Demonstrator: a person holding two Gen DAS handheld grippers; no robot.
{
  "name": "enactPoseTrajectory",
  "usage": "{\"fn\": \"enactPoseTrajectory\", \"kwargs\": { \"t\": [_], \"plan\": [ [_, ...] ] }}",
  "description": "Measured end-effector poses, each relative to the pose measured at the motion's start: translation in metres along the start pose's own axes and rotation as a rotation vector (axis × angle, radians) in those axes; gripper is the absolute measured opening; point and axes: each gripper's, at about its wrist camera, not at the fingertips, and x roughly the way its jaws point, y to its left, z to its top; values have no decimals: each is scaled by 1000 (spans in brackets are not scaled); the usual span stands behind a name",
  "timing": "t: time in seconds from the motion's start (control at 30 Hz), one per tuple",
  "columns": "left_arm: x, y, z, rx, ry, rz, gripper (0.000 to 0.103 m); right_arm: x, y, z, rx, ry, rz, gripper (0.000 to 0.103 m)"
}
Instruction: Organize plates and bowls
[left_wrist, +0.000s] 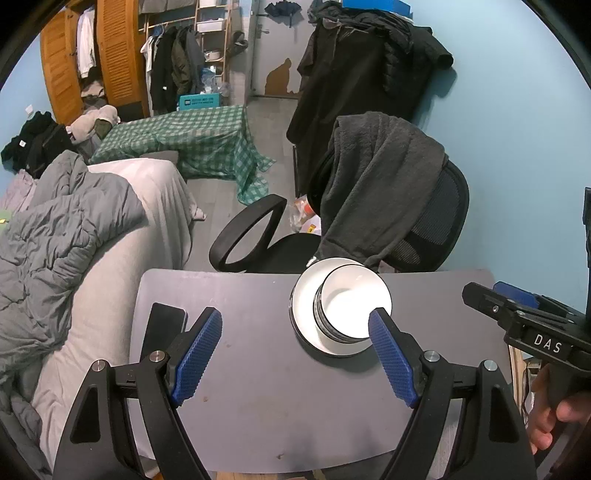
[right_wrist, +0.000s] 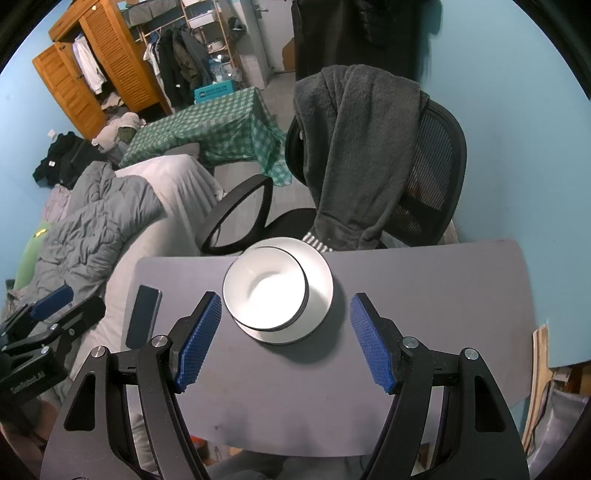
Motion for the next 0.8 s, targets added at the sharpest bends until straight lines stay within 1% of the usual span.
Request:
{"fn": "enactPoseTrajectory", "kwargs": {
  "t": [0.1,0.4,0.57,0.8],
  "plan": [
    [1,-1,1,-7,5,-12,83,2,-1,0,-3,0,-3,72],
    [-1,-2,3,-10,11,-9,83,2,0,0,0,3,6,72],
    [-2,-2,4,-13,6,-9,86,2,-1,1,-1,4,6,72],
    [-5,0,3,-15,1,-9,86,2,1,-1,-6,7,6,72]
  ]
}}
